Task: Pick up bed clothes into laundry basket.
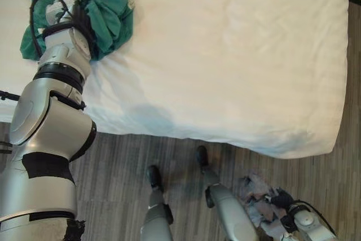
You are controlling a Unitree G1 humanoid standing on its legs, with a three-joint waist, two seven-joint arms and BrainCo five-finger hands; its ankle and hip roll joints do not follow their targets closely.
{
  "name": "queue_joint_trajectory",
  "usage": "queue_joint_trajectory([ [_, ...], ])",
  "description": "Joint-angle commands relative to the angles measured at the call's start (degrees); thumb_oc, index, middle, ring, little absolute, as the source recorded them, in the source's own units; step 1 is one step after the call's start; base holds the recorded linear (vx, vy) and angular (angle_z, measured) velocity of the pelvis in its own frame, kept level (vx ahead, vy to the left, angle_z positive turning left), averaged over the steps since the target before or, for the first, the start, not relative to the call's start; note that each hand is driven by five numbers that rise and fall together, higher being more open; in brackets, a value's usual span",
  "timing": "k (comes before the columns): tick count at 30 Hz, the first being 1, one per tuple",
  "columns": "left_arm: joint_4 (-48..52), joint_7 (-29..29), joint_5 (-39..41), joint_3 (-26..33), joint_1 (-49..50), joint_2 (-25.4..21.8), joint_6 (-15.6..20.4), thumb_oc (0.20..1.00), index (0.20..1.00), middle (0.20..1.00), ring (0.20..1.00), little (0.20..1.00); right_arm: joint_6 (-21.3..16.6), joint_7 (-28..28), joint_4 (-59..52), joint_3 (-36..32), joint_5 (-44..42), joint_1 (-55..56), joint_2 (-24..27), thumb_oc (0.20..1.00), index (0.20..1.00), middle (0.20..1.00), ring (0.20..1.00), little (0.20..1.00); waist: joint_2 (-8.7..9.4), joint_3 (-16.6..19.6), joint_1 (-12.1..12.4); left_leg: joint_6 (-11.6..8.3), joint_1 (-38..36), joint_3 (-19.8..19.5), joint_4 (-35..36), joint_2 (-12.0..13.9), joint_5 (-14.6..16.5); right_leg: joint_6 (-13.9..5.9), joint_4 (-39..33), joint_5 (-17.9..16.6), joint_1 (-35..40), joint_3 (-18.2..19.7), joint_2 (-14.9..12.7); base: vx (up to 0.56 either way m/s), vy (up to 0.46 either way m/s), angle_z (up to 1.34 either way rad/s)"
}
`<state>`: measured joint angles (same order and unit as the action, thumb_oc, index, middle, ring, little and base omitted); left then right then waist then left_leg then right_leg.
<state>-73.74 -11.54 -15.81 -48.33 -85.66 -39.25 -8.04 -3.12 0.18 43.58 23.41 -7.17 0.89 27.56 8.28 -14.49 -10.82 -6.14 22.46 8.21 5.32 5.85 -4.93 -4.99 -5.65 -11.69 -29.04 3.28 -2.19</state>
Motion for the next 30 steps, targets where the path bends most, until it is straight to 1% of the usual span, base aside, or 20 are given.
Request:
queue_joint_trajectory([
  [1, 4.13, -1.27, 4.85, 2.57, -2.7, 4.82, 4.86, 0.2, 0.2, 0.2, 0.2, 0.2, -0.27, -0.62, -1.16, -1.75, -0.21, -0.76, 2.92, 0.2, 0.2, 0.2, 0.2, 0.2, -1.19, -1.98, -1.74, 0.86, -5.44, -6.0, -0.32, -1.93, 0.95, -4.28, 0.65, -1.44, 3.42, -1.72, 1.46, 0.03, 0.023, 0.07],
  [2, 6.71, -1.59, 8.48, 4.32, -1.3, 5.41, 5.95, 0.2, 0.2, 0.2, 0.2, 0.2, -0.21, -0.77, -1.23, -2.1, -0.17, -0.99, 3.21, 0.2, 0.2, 0.2, 0.2, 0.2, -1.7, -1.5, -1.35, 0.81, -6.29, -5.95, -0.32, -2.03, 1.12, -4.32, 0.65, -1.23, 4.33, -1.9, 1.2, 0.08, 0.02, 0.03],
  [4, 22.9, -0.21, 17.12, 8.57, 7.44, 5.91, 8.99, 0.2, 0.2, 0.2, 0.2, 0.2, 0.2, -0.72, -2.35, -3.96, 1.1, -0.13, 3.84, 0.2, 0.2, 0.2, 0.2, 0.2, -3.61, -0.75, 0.57, 0.86, -9.02, -6.57, -0.32, -2.55, 1.77, -4.49, 0.65, -0.35, 7.46, -3.16, 0.04, 0.1, 0.012, -0.01],
  [5, 30.94, 2.0, 19.81, 9.55, 12.24, 5.37, 9.93, 0.2, 0.2, 0.2, 0.2, 0.2, 0.3, -0.59, -2.5, -5.09, 1.31, 0.21, 3.98, 0.2, 0.2, 0.2, 0.2, 0.2, -4.29, -0.66, 1.23, 1.02, -9.83, -7.09, -0.32, -2.86, 1.76, -4.49, 0.65, -0.3, 8.44, -3.75, -0.41, 0.04, -0.003, 0.01],
  [6, 30.97, 2.0, 19.81, 9.57, 12.26, 5.35, 9.92, 0.2, 0.2, 0.2, 0.2, 0.2, 0.3, -0.59, -2.51, -5.08, 1.31, 0.21, 3.99, 0.2, 0.2, 0.2, 0.2, 0.2, -4.29, -0.61, 1.18, 1.02, -9.78, -7.12, -0.32, -2.88, 1.74, -4.5, 0.65, -0.3, 8.4, -3.77, -0.43, 0.0, 0.0, 0.0],
  [7, 42.38, 6.87, 25.22, 9.43, 18.69, 3.62, 12.86, 0.2, 0.2, 0.2, 0.2, 0.2, 0.26, -0.12, -3.55, -6.48, 1.14, 0.92, 3.97, 0.2, 0.2, 0.2, 0.2, 0.2, -5.1, -0.29, 2.03, 1.07, -11.09, -7.37, -0.32, -3.1, 2.15, -4.51, 0.65, 0.15, 9.69, -4.07, -0.63, 0.07, 0.046, 0.13],
  [8, 55.64, 11.1, 36.67, 9.45, 30.84, 0.36, 14.02, 0.2, 0.2, 0.2, 0.2, 0.2, 0.35, 0.74, -3.8, -8.94, 0.35, 2.74, 3.64, 0.2, 0.2, 0.2, 0.2, 0.2, -5.86, 0.72, 3.38, 1.4, -13.3, -7.58, -0.32, -3.47, 2.59, -4.31, 0.65, 0.49, 12.03, -4.49, -0.85, 0.11, 0.058, 0.1],
  [9, 61.11, 14.93, 41.05, 9.67, 36.72, -1.25, 14.86, 0.2, 0.2, 0.2, 0.2, 0.2, 0.29, 1.62, -4.35, -9.88, -0.26, 3.8, 3.49, 0.2, 0.2, 0.2, 0.2, 0.2, -6.14, 1.42, 3.98, 1.46, -14.81, -7.6, -0.32, -3.37, 3.1, -4.16, 0.65, 1.02, 13.56, -4.51, -0.78, 0.14, 0.041, 0.02],
  [11, 68.17, 18.46, 45.7, 12.27, 48.41, -4.45, 14.72, 0.2, 0.2, 0.2, 0.2, 0.2, -0.05, 3.57, -5.74, -11.44, 0.02, 6.53, 3.56, 0.2, 0.2, 0.2, 0.2, 0.2, -6.28, 3.36, 4.78, 1.61, -16.88, -7.89, -0.32, -3.39, 3.31, -4.04, 0.65, 1.83, 15.71, -4.8, -0.93, 0.09, 0.034, 0.15],
  [12, 69.95, 20.25, 48.38, 14.16, 55.04, -5.26, 14.72, 0.2, 0.2, 0.2, 0.2, 0.2, -0.5, 4.58, -7.22, -12.37, -0.18, 7.53, 3.7, 0.2, 0.2, 0.2, 0.2, 0.2, -6.24, 4.37, 5.46, 1.61, -17.76, -7.91, -0.32, -3.33, 3.37, -4.01, 0.65, 2.11, 16.66, -5.05, -0.99, 0.09, 0.037, 0.29],
  [14, 72.86, 22.19, 49.56, 18.69, 66.89, -5.81, 13.76, 0.2, 0.2, 0.2, 0.2, 0.2, -0.96, 5.96, -8.12, -13.36, -0.34, 9.27, 3.88, 0.2, 0.2, 0.2, 0.2, 0.2, -6.44, 6.62, 5.99, 1.83, -19.55, -8.19, -0.32, -3.34, 3.59, -3.78, 0.74, 2.67, 18.73, -5.24, -1.11, 0.1, 0.033, 0.0],
  [17, 74.58, 23.54, 50.32, 24.1, 79.32, -5.41, 13.15, 0.2, 0.2, 0.2, 0.2, 0.2, -1.17, 7.47, -9.6, -14.08, -0.8, 9.72, 4.1, 0.2, 0.2, 0.2, 0.2, 0.2, -7.11, 8.59, 7.14, 2.27, -21.92, -9.2, -0.32, -3.79, 3.59, -3.56, 2.52, 3.85, 21.36, -6.01, -1.74, 0.06, 0.047, 0.08],
  [19, 74.16, 23.87, 53.66, 27.45, 85.65, -3.38, 12.79, 0.2, 0.2, 0.2, 0.2, 0.2, -1.39, 8.52, -13.42, -13.72, -1.92, 9.42, 4.29, 0.2, 0.2, 0.2, 0.2, 0.2, -7.3, 9.07, 7.91, 2.51, -23.34, -9.18, -0.32, -4.06, 3.69, -3.85, 3.86, 4.01, 22.25, -7.19, -2.12, -0.02, 0.042, 0.22],
  [20, 73.56, 24.04, 54.44, 28.65, 88.25, -1.84, 12.39, 0.2, 0.2, 0.2, 0.2, 0.2, -1.66, 9.25, -15.05, -13.36, -3.52, 8.95, 4.03, 0.2, 0.2, 0.2, 0.2, 0.2, -7.38, 9.24, 8.59, 2.58, -23.96, -8.7, -0.32, -4.03, 3.6, -4.01, 4.3, 4.11, 22.81, -7.55, -2.12, -0.02, 0.02, 0.13],
  [21, 73.57, 24.05, 54.44, 28.67, 88.27, -1.84, 12.39, 0.2, 0.2, 0.2, 0.2, 0.2, -1.66, 9.25, -15.05, -13.35, -3.52, 8.95, 4.03, 0.2, 0.2, 0.2, 0.2, 0.2, -7.38, 9.22, 8.59, 2.58, -23.99, -8.69, -0.32, -4.03, 3.61, -4.01, 4.3, 4.11, 22.84, -7.55, -2.12, -0.02, 0.045, 0.02],
  [22, 75.33, 24.48, 53.69, 32.27, 92.78, -0.03, 12.16, 0.2, 0.2, 0.2, 0.2, 0.2, -1.76, 10.65, -19.32, -13.91, -6.35, 8.96, 3.28, 0.2, 0.2, 0.2, 0.2, 0.2, -7.45, 10.29, 9.86, 2.83, -25.07, -7.93, -0.32, -4.15, 3.89, -4.36, 4.14, 4.31, 24.13, -8.41, -2.26, -0.01, 0.037, -0.04],
  [25, 75.04, 23.94, 55.73, 35.4, 97.62, 5.46, 11.21, 0.2, 0.2, 0.2, 0.2, 0.2, -2.03, 12.98, -28.46, -14.01, -11.18, 9.66, 2.65, 0.2, 0.2, 0.2, 0.2, 0.2, -7.38, 11.95, 11.39, 3.28, -25.92, -7.55, -0.32, -4.45, 4.02, -4.56, 3.58, 4.57, 25.76, -9.25, -2.41, 0.0, 0.031, -0.14],
  [27, 75.62, 23.87, 55.53, 36.26, 99.03, 6.42, 11.1, 0.2, 0.2, 0.2, 0.2, 0.2, -1.92, 13.45, -31.52, -14.26, -11.29, 9.96, 2.9, 0.2, 0.2, 0.2, 0.2, 0.2, -7.41, 12.52, 11.65, 3.42, -26.16, -7.61, -0.32, -4.57, 4.04, -4.5, 3.38, 4.71, 26.31, -9.45, -2.49, 0.01, 0.008, 0.03],
  [29, 74.86, 22.38, 58.28, 37.6, 101.71, 11.91, 10.44, 0.2, 0.2, 0.2, 0.2, 0.2, -2.44, 13.07, -39.12, -16.03, -16.13, 11.2, 0.72, 0.2, 0.2, 0.2, 0.2, 0.2, -7.34, 13.66, 12.21, 3.83, -26.62, -7.77, -0.32, -4.95, 4.22, -4.35, 3.06, 5.13, 27.45, -9.99, -2.96, 0.02, 0.017, 0.1],
  [30, 74.86, 22.38, 58.27, 37.58, 101.72, 11.94, 10.45, 0.2, 0.2, 0.2, 0.2, 0.2, -2.4, 13.06, -39.18, -16.04, -16.14, 11.25, 0.75, 0.2, 0.2, 0.2, 0.2, 0.2, -7.36, 13.66, 12.21, 3.83, -26.64, -7.79, -0.32, -4.95, 4.22, -4.35, 3.04, 5.13, 27.48, -10.0, -2.96, 0.01, 0.026, 0.04],
])
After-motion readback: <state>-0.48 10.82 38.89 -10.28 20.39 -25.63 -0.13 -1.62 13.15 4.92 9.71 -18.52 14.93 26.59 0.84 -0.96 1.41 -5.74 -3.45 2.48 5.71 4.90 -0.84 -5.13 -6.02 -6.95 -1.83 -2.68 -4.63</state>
